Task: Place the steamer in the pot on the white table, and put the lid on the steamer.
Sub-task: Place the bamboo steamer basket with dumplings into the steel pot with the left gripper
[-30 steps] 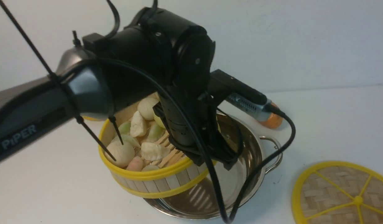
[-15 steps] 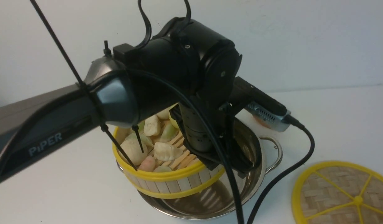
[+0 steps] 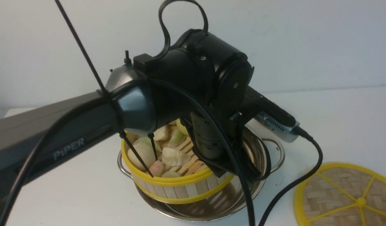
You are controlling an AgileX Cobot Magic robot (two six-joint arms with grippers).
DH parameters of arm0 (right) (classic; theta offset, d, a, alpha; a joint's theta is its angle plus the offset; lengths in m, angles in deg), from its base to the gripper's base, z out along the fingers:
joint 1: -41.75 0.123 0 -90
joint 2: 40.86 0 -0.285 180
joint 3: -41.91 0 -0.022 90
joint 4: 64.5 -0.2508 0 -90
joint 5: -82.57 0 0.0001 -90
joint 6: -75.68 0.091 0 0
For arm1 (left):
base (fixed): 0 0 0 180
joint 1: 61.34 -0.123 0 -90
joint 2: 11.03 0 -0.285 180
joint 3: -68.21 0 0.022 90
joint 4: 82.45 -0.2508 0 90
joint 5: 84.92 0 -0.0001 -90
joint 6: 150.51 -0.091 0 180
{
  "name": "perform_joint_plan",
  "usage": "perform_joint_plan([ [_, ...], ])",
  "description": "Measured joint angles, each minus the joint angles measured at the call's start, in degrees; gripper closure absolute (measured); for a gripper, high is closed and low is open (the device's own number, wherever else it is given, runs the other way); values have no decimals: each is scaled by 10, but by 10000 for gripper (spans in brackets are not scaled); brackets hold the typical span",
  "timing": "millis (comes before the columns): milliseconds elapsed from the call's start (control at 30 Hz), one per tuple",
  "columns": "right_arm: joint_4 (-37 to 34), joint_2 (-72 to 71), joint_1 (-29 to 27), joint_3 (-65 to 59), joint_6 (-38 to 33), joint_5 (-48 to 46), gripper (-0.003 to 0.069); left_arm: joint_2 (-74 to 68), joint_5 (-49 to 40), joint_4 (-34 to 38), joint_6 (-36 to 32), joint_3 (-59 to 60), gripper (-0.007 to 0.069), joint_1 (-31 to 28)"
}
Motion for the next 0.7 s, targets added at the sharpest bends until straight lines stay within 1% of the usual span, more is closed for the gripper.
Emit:
perform_joint_plan([
  [167, 0, 0, 0, 0, 0, 0, 418, -16, 13, 1, -3, -7, 561, 8],
  [400, 0, 0, 0, 0, 0, 0, 418, -41, 14, -8, -5, -46, 561, 10],
  [700, 0, 0, 0, 0, 0, 0, 418, -72, 9, -12, -7, -47, 561, 10],
])
